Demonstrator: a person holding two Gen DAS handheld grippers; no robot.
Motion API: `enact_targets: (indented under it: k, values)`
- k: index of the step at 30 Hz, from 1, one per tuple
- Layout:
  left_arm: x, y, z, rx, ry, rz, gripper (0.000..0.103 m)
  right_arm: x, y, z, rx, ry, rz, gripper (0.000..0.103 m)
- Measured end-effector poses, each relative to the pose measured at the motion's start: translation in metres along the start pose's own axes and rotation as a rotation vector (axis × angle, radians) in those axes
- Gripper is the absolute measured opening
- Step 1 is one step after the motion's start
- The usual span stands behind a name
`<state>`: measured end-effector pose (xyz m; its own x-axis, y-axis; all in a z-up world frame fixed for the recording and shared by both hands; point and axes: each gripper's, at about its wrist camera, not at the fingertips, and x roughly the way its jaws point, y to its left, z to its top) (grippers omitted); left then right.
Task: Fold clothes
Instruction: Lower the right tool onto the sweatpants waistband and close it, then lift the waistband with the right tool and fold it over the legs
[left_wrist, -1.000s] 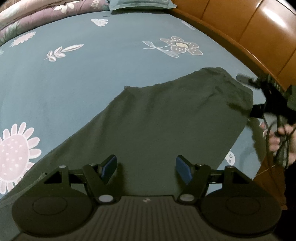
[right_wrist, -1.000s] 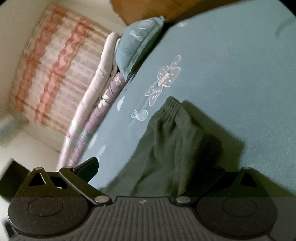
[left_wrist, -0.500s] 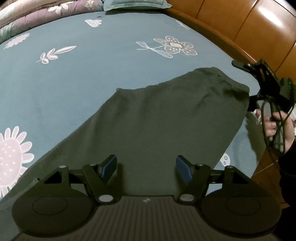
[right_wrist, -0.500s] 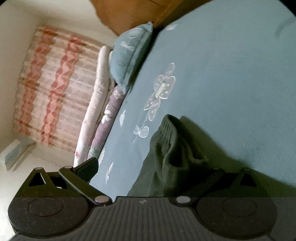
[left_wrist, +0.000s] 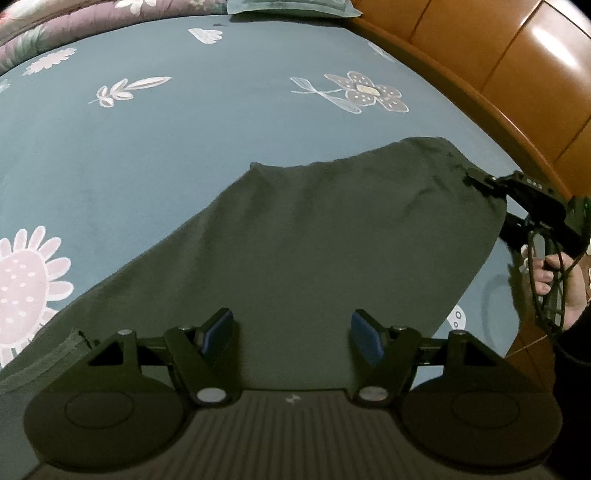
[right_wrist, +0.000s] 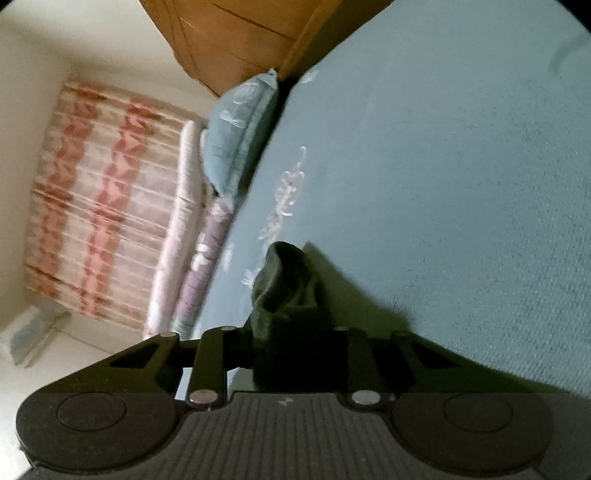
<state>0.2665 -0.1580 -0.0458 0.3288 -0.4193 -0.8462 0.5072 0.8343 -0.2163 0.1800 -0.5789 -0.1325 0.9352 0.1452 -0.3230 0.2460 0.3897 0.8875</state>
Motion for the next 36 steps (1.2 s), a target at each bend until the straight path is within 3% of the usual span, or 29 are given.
enact_targets:
  k: [6,11,18,27,36]
  values:
    - [0.001,-0.003,0.001,0.007,-0.002,-0.011,0.071,0.008,0.011,-0.005,-0.099,0.008,-0.084,0.029]
    - [0.001,-0.004,0.001,0.004,0.001,-0.008,0.071,0.011,0.014,-0.007,-0.153,0.018,-0.125,0.014]
    - [-0.002,-0.008,0.001,0.013,-0.009,-0.007,0.071,0.01,0.012,0.0,-0.112,0.068,-0.132,0.013]
    - [-0.022,0.0,-0.011,-0.01,-0.042,0.048,0.071,0.007,0.024,0.004,-0.11,0.11,-0.147,0.016]
    - [-0.05,0.018,-0.029,-0.039,-0.075,0.051,0.071,-0.006,0.08,0.002,-0.235,0.145,-0.145,0.016]
